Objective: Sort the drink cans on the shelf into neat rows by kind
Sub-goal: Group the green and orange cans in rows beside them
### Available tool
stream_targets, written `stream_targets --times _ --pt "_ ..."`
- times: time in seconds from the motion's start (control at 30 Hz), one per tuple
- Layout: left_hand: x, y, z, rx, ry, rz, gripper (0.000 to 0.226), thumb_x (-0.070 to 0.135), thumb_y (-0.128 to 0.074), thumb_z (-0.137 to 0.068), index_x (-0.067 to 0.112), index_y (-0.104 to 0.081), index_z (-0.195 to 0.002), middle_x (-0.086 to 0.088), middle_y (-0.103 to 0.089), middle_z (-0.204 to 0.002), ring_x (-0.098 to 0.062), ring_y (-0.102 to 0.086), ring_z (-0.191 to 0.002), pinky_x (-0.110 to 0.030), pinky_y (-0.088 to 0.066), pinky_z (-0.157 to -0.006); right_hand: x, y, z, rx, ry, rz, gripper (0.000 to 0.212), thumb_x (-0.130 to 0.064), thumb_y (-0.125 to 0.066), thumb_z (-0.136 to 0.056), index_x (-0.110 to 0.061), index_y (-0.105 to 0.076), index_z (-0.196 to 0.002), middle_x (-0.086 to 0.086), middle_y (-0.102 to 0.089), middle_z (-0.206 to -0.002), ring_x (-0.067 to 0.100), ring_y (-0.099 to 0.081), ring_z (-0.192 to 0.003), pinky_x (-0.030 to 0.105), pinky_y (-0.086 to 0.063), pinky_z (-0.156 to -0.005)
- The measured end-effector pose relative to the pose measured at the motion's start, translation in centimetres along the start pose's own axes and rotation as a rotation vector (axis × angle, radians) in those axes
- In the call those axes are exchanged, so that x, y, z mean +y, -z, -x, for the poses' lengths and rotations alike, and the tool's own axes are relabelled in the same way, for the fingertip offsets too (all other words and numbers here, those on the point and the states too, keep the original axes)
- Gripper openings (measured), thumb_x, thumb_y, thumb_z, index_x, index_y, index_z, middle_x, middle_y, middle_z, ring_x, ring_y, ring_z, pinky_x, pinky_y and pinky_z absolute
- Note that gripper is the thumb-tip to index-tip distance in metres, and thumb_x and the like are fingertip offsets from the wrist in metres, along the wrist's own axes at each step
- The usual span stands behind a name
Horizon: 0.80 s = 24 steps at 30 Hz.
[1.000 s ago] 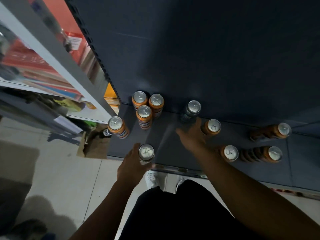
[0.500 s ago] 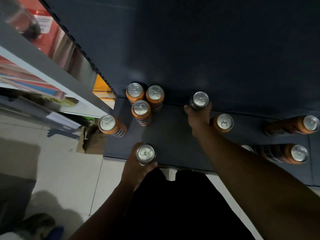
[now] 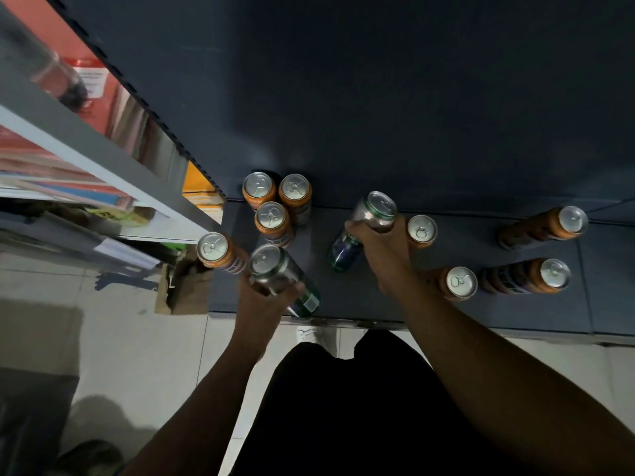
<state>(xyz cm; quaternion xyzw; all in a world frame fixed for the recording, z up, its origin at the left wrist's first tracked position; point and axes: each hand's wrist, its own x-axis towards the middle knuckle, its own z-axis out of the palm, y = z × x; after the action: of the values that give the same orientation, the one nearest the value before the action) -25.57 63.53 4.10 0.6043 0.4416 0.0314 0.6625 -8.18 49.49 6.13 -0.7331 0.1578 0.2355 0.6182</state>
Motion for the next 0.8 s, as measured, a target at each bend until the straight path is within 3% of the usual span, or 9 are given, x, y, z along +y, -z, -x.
stream_targets --times 0.13,0.23,0.3,0.43,0.53,0.7,0.8 --pt "2.5 0.2 0.9 -0.055 -0.020 0.159 0.073 0.033 -0.089 -0.067 0.017 -0.056 -0.130 -0.002 -0.073 -0.116 -0.019 -0.069 -0.110 -0.037 -0.058 -0.086 -1.5 1.5 2.9 -0.033 0.007 -0.107 0.037 -0.022 -0.082 -0.082 -0.013 -0.065 -0.114 0.002 -0.074 -0.098 0.013 -0.073 -0.085 0.028 -0.056 -0.069" --pt "4.5 -0.3 1.4 -0.121 0.019 0.281 0.064 0.039 -0.088 -0.075 0.027 -0.057 -0.129 0.002 -0.072 -0.121 -0.021 -0.069 -0.114 -0.039 -0.056 -0.087 -2.7 2.4 5.1 -0.029 -0.047 -0.221 0.027 -0.027 -0.076 -0.090 -0.016 -0.066 -0.112 0.002 -0.074 -0.092 0.015 -0.073 -0.080 0.028 -0.059 -0.065" --pt "5.7 -0.9 1.8 -0.185 0.022 0.329 0.056 0.042 -0.078 -0.081 0.027 -0.058 -0.131 -0.003 -0.072 -0.122 -0.023 -0.071 -0.110 -0.041 -0.057 -0.085 -3.4 3.1 6.1 -0.041 -0.082 -0.251 0.029 -0.035 -0.072 -0.093 -0.018 -0.065 -0.115 0.003 -0.075 -0.091 0.016 -0.074 -0.080 0.030 -0.059 -0.065" --pt "7.8 -2.9 3.2 -0.290 0.084 0.435 0.069 0.056 -0.069 -0.076 0.018 -0.059 -0.133 -0.013 -0.074 -0.108 -0.020 -0.074 -0.088 -0.036 -0.060 -0.069 -4.8 4.8 7.8 -0.056 -0.062 -0.284 0.029 -0.040 -0.071 -0.093 -0.017 -0.063 -0.109 0.001 -0.072 -0.079 0.016 -0.072 -0.070 0.033 -0.059 -0.065" --pt "9.2 -4.8 4.4 -0.292 0.055 0.461 0.067 0.045 -0.072 -0.070 0.025 -0.054 -0.132 -0.003 -0.074 -0.102 -0.015 -0.074 -0.083 -0.035 -0.061 -0.065 -5.7 6.4 9.1 -0.075 -0.035 -0.308 0.031 -0.036 -0.075 -0.090 -0.014 -0.063 -0.109 0.002 -0.071 -0.076 0.017 -0.070 -0.066 0.035 -0.059 -0.064" --pt "11.3 -7.7 6.1 -0.389 0.026 0.481 0.081 0.037 -0.082 -0.072 0.009 -0.052 -0.142 -0.008 -0.072 -0.102 -0.017 -0.072 -0.079 -0.035 -0.060 -0.066 -7.2 9.6 10.9 -0.101 0.011 -0.392 0.026 -0.027 -0.079 -0.086 -0.015 -0.069 -0.107 0.007 -0.074 -0.085 0.025 -0.071 -0.078 0.046 -0.061 -0.075" --pt "12.9 -10.1 8.5 -0.456 0.054 0.515 0.055 0.037 -0.071 -0.083 0.009 -0.061 -0.129 -0.008 -0.073 -0.096 -0.017 -0.072 -0.074 -0.034 -0.060 -0.062 -8.0 12.6 12.0 -0.082 0.100 -0.411 0.028 -0.025 -0.081 -0.085 -0.013 -0.069 -0.108 0.014 -0.074 -0.093 0.030 -0.071 -0.084 0.053 -0.061 -0.081"
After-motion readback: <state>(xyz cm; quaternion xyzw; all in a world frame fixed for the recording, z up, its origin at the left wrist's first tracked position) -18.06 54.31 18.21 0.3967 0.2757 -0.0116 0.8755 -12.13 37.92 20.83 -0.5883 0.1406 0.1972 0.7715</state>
